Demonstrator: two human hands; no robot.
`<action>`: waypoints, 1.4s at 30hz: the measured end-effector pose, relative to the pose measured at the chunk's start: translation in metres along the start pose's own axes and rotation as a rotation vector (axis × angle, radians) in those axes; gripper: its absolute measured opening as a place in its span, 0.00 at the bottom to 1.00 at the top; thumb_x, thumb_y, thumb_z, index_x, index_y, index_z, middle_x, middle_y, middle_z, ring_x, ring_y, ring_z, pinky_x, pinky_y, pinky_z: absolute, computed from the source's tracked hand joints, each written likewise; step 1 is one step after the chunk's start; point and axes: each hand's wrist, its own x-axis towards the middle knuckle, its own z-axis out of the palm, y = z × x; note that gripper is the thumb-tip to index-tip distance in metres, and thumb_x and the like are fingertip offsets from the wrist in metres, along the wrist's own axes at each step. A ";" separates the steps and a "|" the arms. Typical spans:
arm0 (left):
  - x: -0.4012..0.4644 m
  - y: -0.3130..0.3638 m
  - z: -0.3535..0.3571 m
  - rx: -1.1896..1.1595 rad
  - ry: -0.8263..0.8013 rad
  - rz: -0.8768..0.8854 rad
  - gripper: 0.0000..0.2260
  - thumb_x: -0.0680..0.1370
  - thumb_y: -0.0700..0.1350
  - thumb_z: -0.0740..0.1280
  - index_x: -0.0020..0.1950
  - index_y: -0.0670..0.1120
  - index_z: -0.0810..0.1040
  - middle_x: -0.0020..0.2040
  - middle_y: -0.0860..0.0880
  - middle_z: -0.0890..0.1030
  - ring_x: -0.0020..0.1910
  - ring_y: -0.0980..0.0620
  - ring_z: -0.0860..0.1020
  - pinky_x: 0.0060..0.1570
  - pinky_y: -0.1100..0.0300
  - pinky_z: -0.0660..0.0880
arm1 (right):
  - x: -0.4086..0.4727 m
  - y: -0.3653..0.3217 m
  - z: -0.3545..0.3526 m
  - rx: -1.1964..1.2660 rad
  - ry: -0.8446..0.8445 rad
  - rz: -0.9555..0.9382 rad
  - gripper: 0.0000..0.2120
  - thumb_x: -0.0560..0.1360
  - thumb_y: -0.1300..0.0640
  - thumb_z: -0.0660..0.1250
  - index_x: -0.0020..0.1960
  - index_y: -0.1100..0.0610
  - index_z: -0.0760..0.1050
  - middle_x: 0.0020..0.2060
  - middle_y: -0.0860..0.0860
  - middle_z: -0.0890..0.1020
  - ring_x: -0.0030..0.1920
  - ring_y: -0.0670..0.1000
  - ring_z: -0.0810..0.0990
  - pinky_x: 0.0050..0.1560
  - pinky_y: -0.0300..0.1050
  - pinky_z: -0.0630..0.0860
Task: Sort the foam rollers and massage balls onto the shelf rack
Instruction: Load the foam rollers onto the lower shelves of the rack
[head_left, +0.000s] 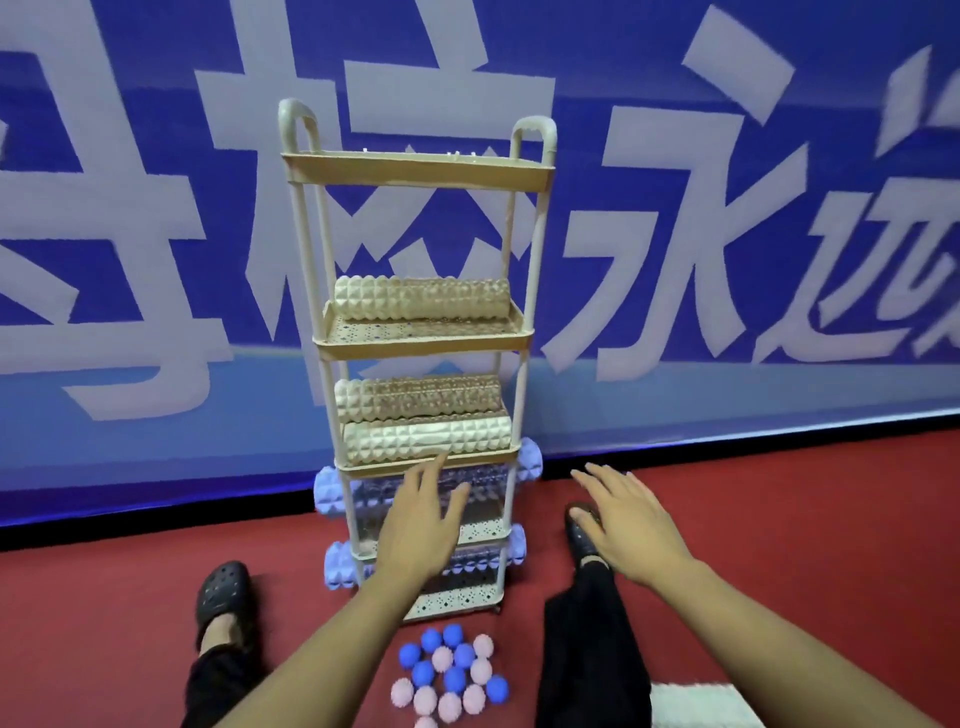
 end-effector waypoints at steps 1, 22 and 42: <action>-0.010 0.005 0.007 0.016 -0.027 0.040 0.27 0.83 0.61 0.57 0.80 0.52 0.61 0.76 0.49 0.66 0.72 0.46 0.70 0.67 0.50 0.70 | -0.015 0.005 0.003 -0.003 -0.008 0.017 0.38 0.75 0.34 0.39 0.80 0.48 0.59 0.78 0.48 0.63 0.79 0.50 0.59 0.79 0.48 0.51; 0.024 0.078 0.271 0.035 -0.611 0.221 0.24 0.81 0.61 0.63 0.75 0.52 0.71 0.72 0.53 0.70 0.73 0.52 0.69 0.74 0.56 0.63 | -0.101 0.220 0.242 0.142 -0.469 0.382 0.34 0.78 0.37 0.62 0.79 0.50 0.59 0.76 0.49 0.66 0.73 0.56 0.68 0.72 0.50 0.62; 0.023 -0.002 0.410 -0.180 -0.844 -0.273 0.22 0.77 0.59 0.70 0.70 0.55 0.76 0.68 0.58 0.76 0.68 0.61 0.73 0.66 0.66 0.65 | -0.046 0.279 0.474 0.113 -0.826 0.266 0.51 0.64 0.28 0.71 0.80 0.42 0.55 0.77 0.47 0.63 0.79 0.50 0.56 0.79 0.59 0.42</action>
